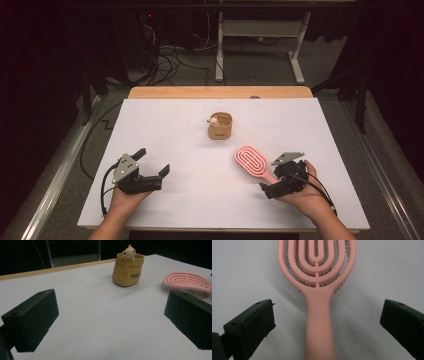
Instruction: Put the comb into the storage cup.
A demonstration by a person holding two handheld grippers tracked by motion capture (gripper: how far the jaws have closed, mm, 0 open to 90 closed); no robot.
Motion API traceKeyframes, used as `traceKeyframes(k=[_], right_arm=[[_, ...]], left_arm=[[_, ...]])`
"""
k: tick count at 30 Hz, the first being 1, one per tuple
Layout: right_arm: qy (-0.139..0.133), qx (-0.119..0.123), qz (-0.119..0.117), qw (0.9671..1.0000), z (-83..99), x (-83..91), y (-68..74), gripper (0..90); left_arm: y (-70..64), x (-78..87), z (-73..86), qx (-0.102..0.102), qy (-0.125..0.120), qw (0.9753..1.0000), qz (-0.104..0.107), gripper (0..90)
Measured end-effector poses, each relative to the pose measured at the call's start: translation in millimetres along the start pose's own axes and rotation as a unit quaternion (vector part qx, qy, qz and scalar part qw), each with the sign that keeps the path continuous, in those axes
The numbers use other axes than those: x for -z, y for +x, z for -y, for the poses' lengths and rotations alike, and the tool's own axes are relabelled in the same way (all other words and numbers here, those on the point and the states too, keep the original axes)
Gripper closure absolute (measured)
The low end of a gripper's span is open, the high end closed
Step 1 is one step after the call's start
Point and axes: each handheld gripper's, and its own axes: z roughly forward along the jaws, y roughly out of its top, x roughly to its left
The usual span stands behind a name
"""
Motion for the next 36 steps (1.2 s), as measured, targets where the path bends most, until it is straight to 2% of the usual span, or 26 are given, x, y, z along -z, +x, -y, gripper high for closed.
traceKeyframes(k=[2, 9, 13, 14, 17, 19, 21, 24, 33, 36], right_arm=[[0.008, 0.01, -0.002, 0.9999, -3.8, -2.0, 0.5, 0.3], [0.019, 0.017, -0.009, 0.9996, -15.0, -8.4, 3.4, 0.3], [0.025, 0.02, -0.011, 0.9994, -21.8, -13.3, 5.1, 0.3], [0.033, 0.009, -0.01, 0.9994, -23.3, -13.8, 6.7, 0.3], [0.034, 0.022, -0.011, 0.9991, -28.6, -17.3, 6.1, 0.3], [0.039, 0.016, -0.012, 0.9991, -32.7, -18.5, 7.6, 0.3], [0.038, 0.027, -0.011, 0.9988, -37.1, -20.3, 6.3, 0.4], [0.039, 0.02, -0.012, 0.999, -41.5, -21.9, 7.6, 0.5], [0.053, 0.031, -0.007, 0.9981, -61.4, -32.4, 9.0, 1.4], [0.064, 0.031, -0.009, 0.9974, -70.1, -38.4, 9.5, 4.4]], left_arm=[[-0.1, 0.3, -0.1, -0.001, 0.0, 1.0, 0.001, 0.1], [-0.2, 0.2, 0.4, -0.001, 0.003, 1.0, 0.001, 0.1], [-0.2, 0.2, 0.5, -0.001, 0.003, 1.0, 0.001, 0.1], [-0.2, 0.3, 0.5, 0.0, 0.002, 1.0, 0.001, 0.1], [0.1, 0.6, 0.4, 0.0, 0.0, 1.0, 0.001, 0.1], [0.1, 0.6, 0.3, 0.0, -0.001, 1.0, 0.001, 0.1], [0.1, 0.5, 0.4, 0.0, -0.001, 1.0, 0.001, 0.2], [-0.1, 0.5, 0.4, 0.0, 0.0, 1.0, 0.001, 0.2], [0.7, 0.8, 0.4, 0.003, -0.003, 1.0, 0.003, 0.2], [1.0, 0.6, 0.9, 0.004, -0.001, 1.0, 0.003, 0.3]])
